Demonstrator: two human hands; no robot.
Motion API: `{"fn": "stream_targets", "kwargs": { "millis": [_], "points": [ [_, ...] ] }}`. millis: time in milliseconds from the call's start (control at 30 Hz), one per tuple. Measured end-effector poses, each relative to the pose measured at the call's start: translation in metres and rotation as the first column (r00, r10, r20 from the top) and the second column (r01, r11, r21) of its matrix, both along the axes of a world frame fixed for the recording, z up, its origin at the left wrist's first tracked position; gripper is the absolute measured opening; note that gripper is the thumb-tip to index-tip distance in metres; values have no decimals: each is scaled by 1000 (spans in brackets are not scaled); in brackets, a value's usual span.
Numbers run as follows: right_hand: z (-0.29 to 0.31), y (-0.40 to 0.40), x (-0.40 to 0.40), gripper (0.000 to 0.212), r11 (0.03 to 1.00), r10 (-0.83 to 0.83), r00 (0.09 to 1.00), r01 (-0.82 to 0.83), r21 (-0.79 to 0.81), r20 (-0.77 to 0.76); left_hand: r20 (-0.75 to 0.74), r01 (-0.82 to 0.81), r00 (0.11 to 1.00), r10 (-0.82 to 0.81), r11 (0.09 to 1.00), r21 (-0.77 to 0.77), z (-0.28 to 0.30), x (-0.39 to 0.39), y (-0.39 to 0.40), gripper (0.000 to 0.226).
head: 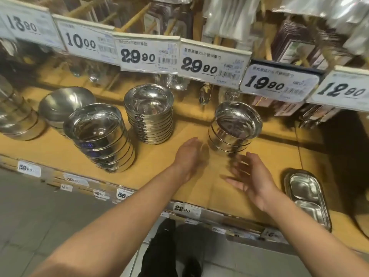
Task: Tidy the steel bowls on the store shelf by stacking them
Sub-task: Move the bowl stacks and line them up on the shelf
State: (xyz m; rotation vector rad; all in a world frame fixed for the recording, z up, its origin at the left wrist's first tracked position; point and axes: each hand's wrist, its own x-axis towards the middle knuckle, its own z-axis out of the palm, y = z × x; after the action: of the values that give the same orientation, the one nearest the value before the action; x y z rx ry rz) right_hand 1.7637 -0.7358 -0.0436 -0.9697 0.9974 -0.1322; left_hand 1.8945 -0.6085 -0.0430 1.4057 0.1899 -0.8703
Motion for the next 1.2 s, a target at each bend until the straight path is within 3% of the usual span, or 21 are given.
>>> {"fn": "stream_targets", "kwargs": {
  "millis": [167, 267, 333, 433, 833, 1067, 1200],
  "points": [
    [-4, 35, 41, 29, 981, 189, 982, -189, -35, -7, 22, -203, 979, 202, 976, 76, -18, 3, 49, 16],
    [-8, 51, 78, 44, 969, 246, 969, -247, -31, -20, 119, -279, 957, 263, 950, 142, -21, 11, 68, 31],
    [-10, 62, 104, 47, 966, 258, 965, -258, -5, -45, 172, -313, 941, 293, 944, 104, -25, 18, 76, 29],
    [-15, 75, 136, 50, 960, 279, 960, -279, -10, -24, 254, -355, 910, 329, 933, 65, -29, 29, 82, 46],
    [-27, 85, 198, 44, 933, 361, 913, -355, -63, 192, 332, -425, 861, 386, 904, 51, -28, 53, 70, 79],
    [-26, 75, 186, 43, 915, 404, 896, -392, -97, 186, 336, -376, 870, 360, 927, -21, -33, 29, 60, 95],
    [-25, 69, 175, 39, 909, 416, 891, -409, -77, 184, 328, -386, 865, 379, 921, -46, -36, 18, 58, 83]
  ]
}}
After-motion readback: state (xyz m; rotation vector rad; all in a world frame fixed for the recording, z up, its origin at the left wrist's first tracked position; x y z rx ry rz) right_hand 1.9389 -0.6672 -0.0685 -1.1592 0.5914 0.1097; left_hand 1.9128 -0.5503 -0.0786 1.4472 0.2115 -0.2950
